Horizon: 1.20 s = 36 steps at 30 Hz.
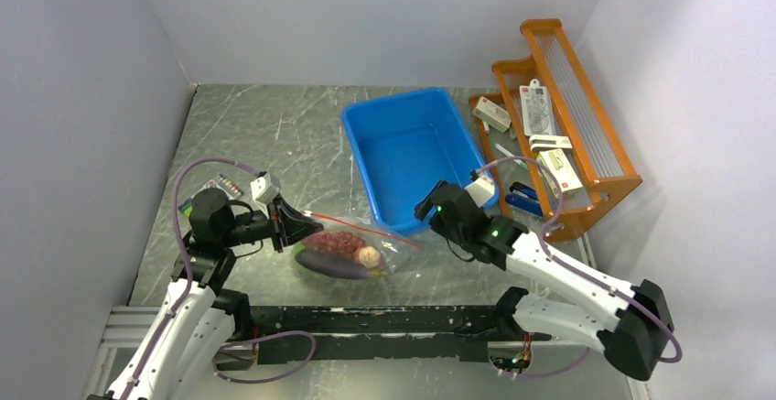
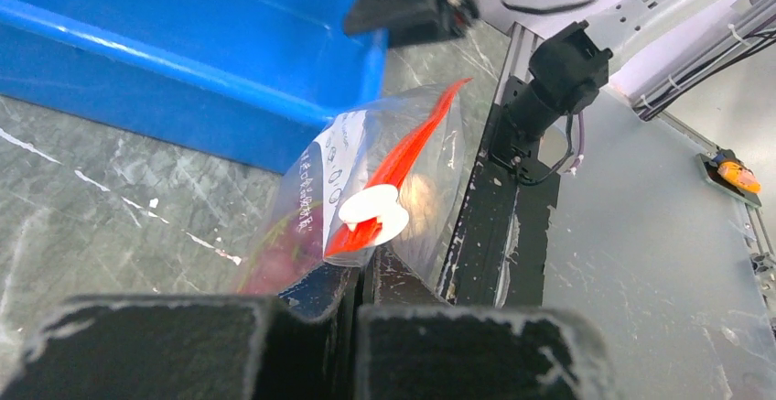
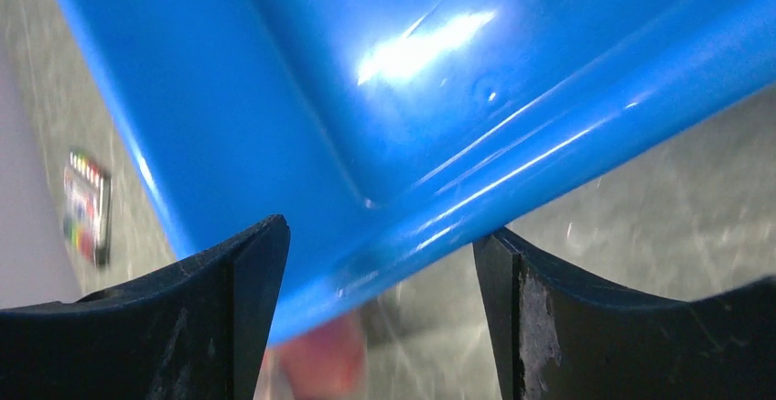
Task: Open the zip-top bag and remove the fake food
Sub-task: Move the bin to the center of the board, then unzip the zipper food storage bag at the center of the board.
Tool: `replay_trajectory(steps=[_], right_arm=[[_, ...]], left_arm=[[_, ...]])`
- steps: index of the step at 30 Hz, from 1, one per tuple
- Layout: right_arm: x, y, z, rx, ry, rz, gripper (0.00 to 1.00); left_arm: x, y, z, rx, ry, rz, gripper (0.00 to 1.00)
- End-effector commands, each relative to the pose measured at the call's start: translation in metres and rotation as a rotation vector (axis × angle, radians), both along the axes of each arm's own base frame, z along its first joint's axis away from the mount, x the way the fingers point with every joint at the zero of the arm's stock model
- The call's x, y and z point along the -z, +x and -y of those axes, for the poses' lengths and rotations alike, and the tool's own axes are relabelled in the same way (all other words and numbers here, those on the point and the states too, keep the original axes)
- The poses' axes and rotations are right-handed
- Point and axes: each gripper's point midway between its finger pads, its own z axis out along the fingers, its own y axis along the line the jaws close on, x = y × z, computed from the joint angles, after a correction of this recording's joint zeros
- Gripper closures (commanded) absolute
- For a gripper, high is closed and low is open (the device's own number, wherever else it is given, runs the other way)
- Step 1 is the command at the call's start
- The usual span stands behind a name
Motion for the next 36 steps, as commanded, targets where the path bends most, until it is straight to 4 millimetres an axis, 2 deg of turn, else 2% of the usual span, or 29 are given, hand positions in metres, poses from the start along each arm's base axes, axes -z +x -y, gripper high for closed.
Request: replay_trajectory(steps=[1,4,7,9,11,14,17,18,21,22,27,29,32,33,36], right_arm=[[-0.011,0.054,0.019,0.080,0.027,0.085,0.27],[-0.016,0.066,0.026,0.038,0.016,0.090,0.29],[-0.052,0.072,0.026,-0.068,-0.067,0.176,0.26],[-0.080,0.070,0.014,-0.211,-0.087,0.281,0.25],[-0.109,0.059,-0.007,-0.381,-0.042,0.408,0.26],[-0.150,0.028,-0.044,-0.664,0.070,0.644,0.36],[-0.173,-0.005,-0.070,-0.880,0.130,0.857,0.40],[-0.176,-0.008,-0.072,-0.905,0.098,0.897,0.40],[-0.178,0.007,-0.059,-0.856,-0.059,0.890,0.37],[-0.181,0.003,-0.062,-0.897,-0.071,0.919,0.37],[-0.192,-0.050,-0.107,-1.191,0.087,1.059,0.39],[-0.190,-0.064,-0.126,-1.263,0.036,1.109,0.39],[-0.179,-0.075,-0.153,-1.392,-0.098,1.127,0.43],[-0.173,-0.075,-0.160,-1.432,-0.136,1.111,0.47],[-0.161,-0.066,-0.175,-1.451,-0.196,1.067,0.48]], left_arm=[[-0.007,0.000,0.002,0.011,0.003,0.031,0.93],[-0.006,-0.001,0.004,0.012,0.007,0.029,0.93],[-0.006,-0.002,0.005,0.019,0.008,0.028,0.93],[-0.006,-0.003,0.005,0.022,0.007,0.031,0.93],[-0.006,-0.003,0.006,0.027,0.006,0.033,0.93],[-0.008,-0.005,0.006,0.037,0.002,0.044,0.93],[-0.010,-0.006,0.005,0.031,0.000,0.063,0.93],[-0.011,-0.005,0.005,0.024,0.001,0.066,0.93],[-0.012,-0.004,0.003,0.003,0.004,0.072,0.93],[-0.012,-0.004,0.003,0.002,0.004,0.073,0.93],[-0.011,-0.005,0.004,0.013,0.004,0.064,0.93],[-0.010,-0.005,0.005,0.014,0.007,0.059,0.93],[-0.011,-0.004,0.005,0.004,0.009,0.055,0.93],[-0.012,-0.005,0.005,0.009,0.008,0.059,0.93],[-0.013,-0.010,0.007,0.034,0.000,0.076,0.93]])
